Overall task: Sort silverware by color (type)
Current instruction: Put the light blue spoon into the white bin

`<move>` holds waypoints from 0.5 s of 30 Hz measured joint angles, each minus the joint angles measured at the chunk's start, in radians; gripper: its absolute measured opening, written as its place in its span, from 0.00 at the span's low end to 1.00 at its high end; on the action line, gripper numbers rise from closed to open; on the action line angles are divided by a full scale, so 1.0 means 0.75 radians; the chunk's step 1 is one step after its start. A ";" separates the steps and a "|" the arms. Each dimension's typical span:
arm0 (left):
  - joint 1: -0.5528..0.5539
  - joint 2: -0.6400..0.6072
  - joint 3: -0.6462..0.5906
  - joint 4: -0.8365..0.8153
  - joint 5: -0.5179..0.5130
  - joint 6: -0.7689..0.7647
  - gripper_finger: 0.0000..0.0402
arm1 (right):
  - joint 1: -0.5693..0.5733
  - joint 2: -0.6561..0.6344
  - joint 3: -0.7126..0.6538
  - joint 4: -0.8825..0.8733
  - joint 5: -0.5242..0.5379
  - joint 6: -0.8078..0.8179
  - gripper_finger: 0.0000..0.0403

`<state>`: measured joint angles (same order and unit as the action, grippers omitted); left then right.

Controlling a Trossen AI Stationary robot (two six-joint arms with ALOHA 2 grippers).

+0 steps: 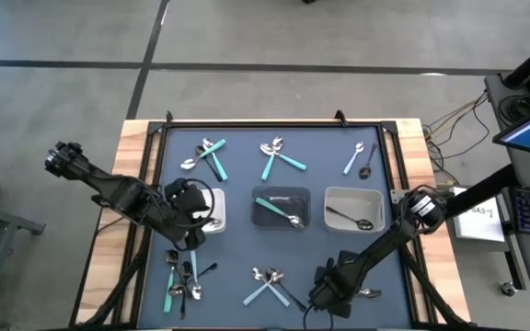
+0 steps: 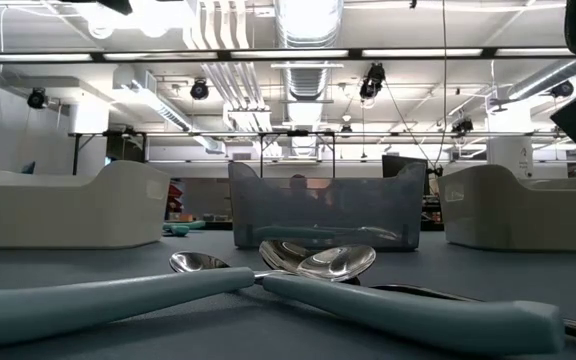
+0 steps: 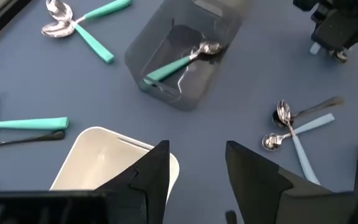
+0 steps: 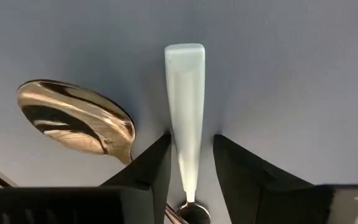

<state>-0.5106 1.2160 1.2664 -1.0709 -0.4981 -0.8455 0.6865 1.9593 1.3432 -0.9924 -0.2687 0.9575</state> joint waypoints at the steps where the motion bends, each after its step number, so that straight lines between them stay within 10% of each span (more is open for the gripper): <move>1: 0.000 0.000 0.004 0.000 -0.002 -0.001 0.35 | 0.000 0.004 -0.001 0.001 0.001 0.000 0.26; 15: 0.000 0.000 -0.014 -0.001 -0.037 0.000 0.35 | -0.002 -0.007 -0.003 -0.073 0.113 0.020 0.07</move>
<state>-0.5106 1.2160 1.2555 -1.0715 -0.5262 -0.8458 0.6849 1.9538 1.3411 -1.0469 -0.1840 0.9726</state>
